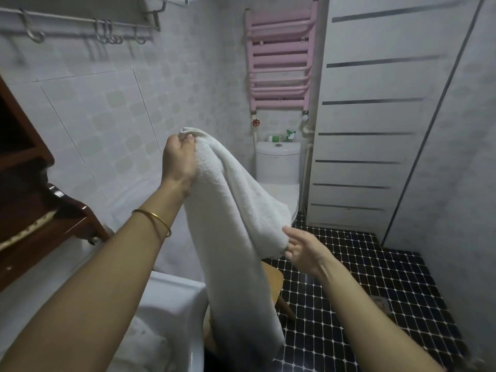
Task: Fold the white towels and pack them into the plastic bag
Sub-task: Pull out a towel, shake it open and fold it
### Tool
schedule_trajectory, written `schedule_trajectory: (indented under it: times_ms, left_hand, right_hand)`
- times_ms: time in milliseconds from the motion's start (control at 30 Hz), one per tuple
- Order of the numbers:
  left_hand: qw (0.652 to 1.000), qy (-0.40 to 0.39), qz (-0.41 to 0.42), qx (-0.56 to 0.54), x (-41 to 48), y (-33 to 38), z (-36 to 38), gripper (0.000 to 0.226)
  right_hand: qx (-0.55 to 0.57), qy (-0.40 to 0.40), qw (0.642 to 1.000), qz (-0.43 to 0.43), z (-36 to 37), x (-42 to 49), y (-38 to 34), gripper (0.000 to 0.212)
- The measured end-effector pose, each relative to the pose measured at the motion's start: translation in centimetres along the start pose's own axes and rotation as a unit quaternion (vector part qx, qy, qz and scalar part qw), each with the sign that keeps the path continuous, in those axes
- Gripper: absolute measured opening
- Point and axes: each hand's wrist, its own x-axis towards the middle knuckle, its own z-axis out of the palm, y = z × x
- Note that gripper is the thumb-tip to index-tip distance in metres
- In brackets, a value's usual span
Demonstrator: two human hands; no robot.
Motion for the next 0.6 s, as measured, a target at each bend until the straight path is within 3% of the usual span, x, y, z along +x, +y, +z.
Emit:
schedule_trajectory:
  times_ms: [133,233,300,400,600]
  left_hand:
    - [1.0,-0.003,-0.008,-0.002,-0.2,0.0,0.1,0.017]
    - [1.0,0.002,-0.004,0.027,-0.2,-0.6,-0.9,0.022]
    - [0.997,-0.001,0.012,0.078,-0.2,-1.5,-1.7,0.026]
    - [0.984,-0.006,0.02,0.178,-0.7,-3.4,-2.5,0.033]
    - [0.936,-0.08,-0.014,0.343,-0.7,-5.1,-2.4,0.04]
  right_hand:
    - [0.006,-0.049,0.998,0.039,0.9,0.3,1.7,0.023]
    - [-0.037,0.004,0.999,-0.029,1.2,0.9,0.5,0.029]
    - [-0.087,0.081,0.988,-0.101,0.7,1.0,-1.6,0.03]
    - [-0.233,0.203,0.924,-0.224,-0.2,0.5,-5.2,0.015]
    - [-0.377,0.256,0.834,-0.311,-0.6,-0.7,-8.0,0.014]
